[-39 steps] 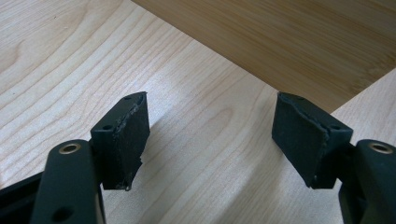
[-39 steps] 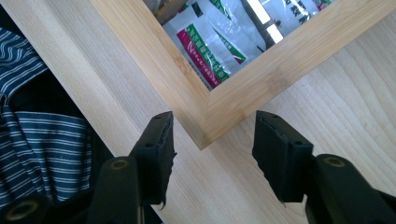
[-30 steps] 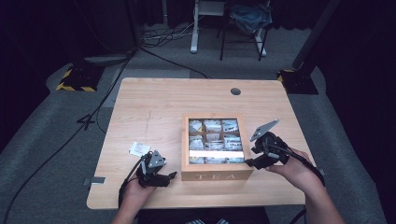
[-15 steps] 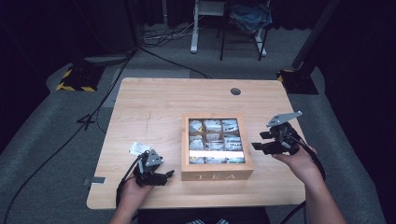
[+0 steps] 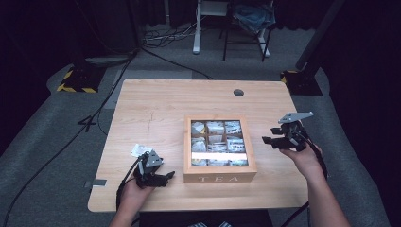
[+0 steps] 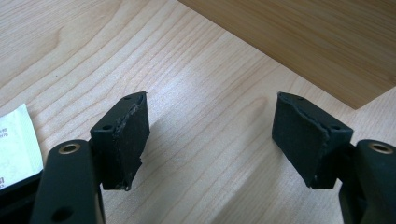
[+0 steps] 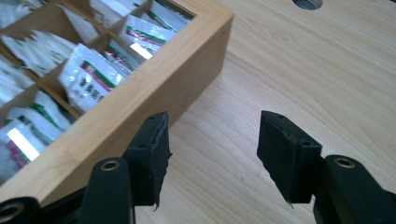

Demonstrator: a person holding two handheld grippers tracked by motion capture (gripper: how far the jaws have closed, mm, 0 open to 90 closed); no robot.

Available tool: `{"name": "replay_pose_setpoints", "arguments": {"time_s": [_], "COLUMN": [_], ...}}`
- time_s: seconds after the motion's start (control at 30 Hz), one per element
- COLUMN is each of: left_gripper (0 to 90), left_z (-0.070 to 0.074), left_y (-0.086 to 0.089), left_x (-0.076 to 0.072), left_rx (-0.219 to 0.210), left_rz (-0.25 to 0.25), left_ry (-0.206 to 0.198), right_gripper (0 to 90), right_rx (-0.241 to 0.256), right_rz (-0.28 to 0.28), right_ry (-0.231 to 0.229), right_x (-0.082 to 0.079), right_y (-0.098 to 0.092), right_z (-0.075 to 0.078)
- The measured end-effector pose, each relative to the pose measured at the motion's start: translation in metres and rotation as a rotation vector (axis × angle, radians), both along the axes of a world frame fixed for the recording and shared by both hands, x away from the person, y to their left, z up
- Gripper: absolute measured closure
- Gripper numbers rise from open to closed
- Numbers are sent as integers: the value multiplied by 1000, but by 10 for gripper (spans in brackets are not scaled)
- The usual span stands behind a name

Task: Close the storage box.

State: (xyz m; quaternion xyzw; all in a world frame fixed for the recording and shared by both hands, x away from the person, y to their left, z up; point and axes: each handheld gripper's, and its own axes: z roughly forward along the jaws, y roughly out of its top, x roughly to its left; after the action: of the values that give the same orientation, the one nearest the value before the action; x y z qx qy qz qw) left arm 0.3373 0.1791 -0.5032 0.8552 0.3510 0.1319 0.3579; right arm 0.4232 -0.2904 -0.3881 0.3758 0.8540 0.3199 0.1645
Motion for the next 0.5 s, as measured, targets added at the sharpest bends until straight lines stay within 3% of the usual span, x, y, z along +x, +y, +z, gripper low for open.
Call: {"name": "replay_pose_setpoints", "arguments": {"time_s": [0.2, 0.3, 0.5], "left_gripper": [282, 282, 282], "left_z": [0, 0, 0], "left_y": [0, 0, 0], "left_x": [1, 1, 0], "left_rx": [0, 0, -2], "left_rz": [5, 5, 7], "left_ry": [-2, -2, 0], "right_gripper": [441, 441, 443], "right_rx": [13, -6, -10], "right_rz": [-37, -54, -58], "right_ry": [-22, -40, -36], "right_x": [8, 11, 19], "right_y": [-9, -9, -10], "right_z": [-15, -24, -44]}}
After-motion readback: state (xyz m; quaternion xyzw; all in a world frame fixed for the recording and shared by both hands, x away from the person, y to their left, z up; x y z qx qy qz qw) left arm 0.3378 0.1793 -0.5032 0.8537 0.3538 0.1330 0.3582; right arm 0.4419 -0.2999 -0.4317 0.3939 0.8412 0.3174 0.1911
